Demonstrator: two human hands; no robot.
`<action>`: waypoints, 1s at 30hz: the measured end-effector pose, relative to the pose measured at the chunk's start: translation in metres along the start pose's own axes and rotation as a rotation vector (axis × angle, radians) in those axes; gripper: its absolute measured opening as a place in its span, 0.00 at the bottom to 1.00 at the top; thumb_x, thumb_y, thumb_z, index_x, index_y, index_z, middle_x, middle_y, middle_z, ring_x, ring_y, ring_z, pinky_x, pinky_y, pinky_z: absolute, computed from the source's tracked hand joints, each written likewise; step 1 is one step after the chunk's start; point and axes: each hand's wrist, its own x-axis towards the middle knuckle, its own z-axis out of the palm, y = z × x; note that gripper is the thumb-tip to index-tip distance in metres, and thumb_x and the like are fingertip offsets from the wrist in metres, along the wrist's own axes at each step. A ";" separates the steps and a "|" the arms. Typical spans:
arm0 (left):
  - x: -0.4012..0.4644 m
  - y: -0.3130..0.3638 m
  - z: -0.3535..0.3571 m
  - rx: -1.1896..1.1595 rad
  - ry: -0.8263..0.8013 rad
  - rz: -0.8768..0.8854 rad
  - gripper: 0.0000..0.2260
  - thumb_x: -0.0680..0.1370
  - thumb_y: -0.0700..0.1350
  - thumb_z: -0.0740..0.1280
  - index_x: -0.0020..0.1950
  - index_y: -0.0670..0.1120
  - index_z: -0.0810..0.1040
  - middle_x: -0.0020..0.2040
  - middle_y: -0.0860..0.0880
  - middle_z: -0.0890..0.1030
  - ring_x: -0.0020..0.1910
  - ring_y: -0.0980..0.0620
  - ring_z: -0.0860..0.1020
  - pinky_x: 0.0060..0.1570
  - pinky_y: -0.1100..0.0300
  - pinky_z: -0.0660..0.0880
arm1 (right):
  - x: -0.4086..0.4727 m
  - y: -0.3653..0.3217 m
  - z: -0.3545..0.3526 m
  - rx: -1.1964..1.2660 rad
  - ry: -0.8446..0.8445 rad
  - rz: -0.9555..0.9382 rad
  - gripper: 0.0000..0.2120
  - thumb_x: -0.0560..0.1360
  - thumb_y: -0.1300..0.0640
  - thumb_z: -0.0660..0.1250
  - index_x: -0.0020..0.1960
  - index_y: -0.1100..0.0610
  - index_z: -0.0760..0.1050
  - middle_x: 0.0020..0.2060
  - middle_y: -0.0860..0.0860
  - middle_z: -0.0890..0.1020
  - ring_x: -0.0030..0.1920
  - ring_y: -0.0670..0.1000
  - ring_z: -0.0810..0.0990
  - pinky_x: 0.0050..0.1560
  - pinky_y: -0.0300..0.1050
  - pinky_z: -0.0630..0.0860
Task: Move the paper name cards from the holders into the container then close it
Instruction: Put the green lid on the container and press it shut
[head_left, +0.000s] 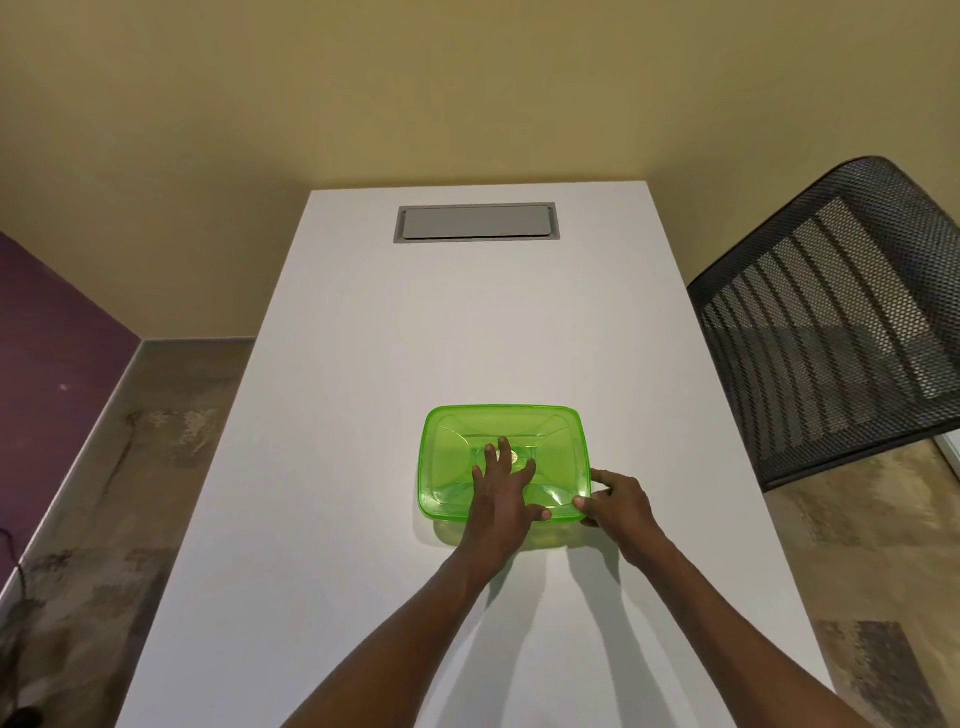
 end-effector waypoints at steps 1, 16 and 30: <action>0.000 0.002 -0.001 0.010 -0.001 -0.003 0.35 0.72 0.53 0.72 0.76 0.48 0.62 0.79 0.40 0.45 0.78 0.40 0.42 0.74 0.41 0.44 | 0.002 -0.001 -0.002 0.016 -0.015 0.015 0.26 0.68 0.69 0.75 0.65 0.62 0.75 0.34 0.56 0.80 0.36 0.54 0.80 0.50 0.57 0.82; 0.013 -0.041 -0.045 0.228 0.260 0.067 0.30 0.81 0.58 0.52 0.78 0.42 0.53 0.79 0.43 0.47 0.79 0.44 0.46 0.77 0.47 0.48 | 0.011 -0.034 0.050 -0.902 0.174 -0.615 0.34 0.80 0.41 0.54 0.78 0.59 0.50 0.78 0.57 0.50 0.78 0.55 0.48 0.78 0.52 0.48; 0.014 -0.069 -0.027 0.407 0.215 0.037 0.31 0.81 0.60 0.45 0.79 0.44 0.51 0.80 0.44 0.45 0.78 0.45 0.42 0.77 0.45 0.48 | 0.031 -0.011 0.079 -0.965 0.249 -0.655 0.35 0.79 0.37 0.47 0.79 0.58 0.48 0.79 0.56 0.47 0.78 0.53 0.44 0.78 0.54 0.48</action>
